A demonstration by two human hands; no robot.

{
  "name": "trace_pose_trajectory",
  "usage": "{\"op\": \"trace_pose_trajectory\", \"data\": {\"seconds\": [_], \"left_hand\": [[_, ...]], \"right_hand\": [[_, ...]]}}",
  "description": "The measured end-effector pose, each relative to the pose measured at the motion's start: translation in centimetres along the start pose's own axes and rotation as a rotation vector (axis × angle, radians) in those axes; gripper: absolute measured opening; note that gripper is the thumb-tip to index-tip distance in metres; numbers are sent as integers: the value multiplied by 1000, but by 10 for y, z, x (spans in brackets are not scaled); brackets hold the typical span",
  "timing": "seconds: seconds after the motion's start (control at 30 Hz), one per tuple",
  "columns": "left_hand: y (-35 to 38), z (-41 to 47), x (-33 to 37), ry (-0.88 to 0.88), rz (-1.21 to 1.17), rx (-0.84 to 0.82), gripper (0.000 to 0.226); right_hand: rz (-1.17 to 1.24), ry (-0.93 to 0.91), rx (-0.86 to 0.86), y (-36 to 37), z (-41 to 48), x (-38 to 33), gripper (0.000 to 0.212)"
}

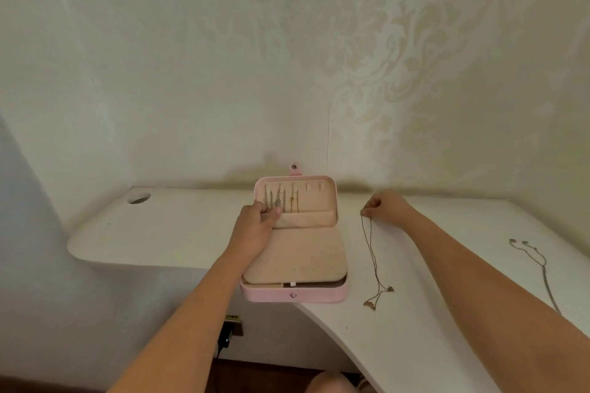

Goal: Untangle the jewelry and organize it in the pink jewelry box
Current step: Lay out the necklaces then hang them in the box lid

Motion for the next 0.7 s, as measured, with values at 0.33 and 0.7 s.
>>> {"op": "trace_pose_trajectory", "data": {"seconds": [0.33,0.7], "left_hand": [[-2,-6,4,-2,167,15,48],[-7,-10,12,32,256,38,54]], "right_hand": [[224,-91,-125,-13,-10,-12,16],[287,-348,-350,-75,-77,-126,13]]}}
Point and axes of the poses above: each hand's wrist, its own z-axis towards the middle knuckle, its own y-axis out of the palm, x = y × z, the point moved 9 cm from there along z, towards the middle knuckle, and after that the axes turned 8 degrees about y, right-handed, at the moved point
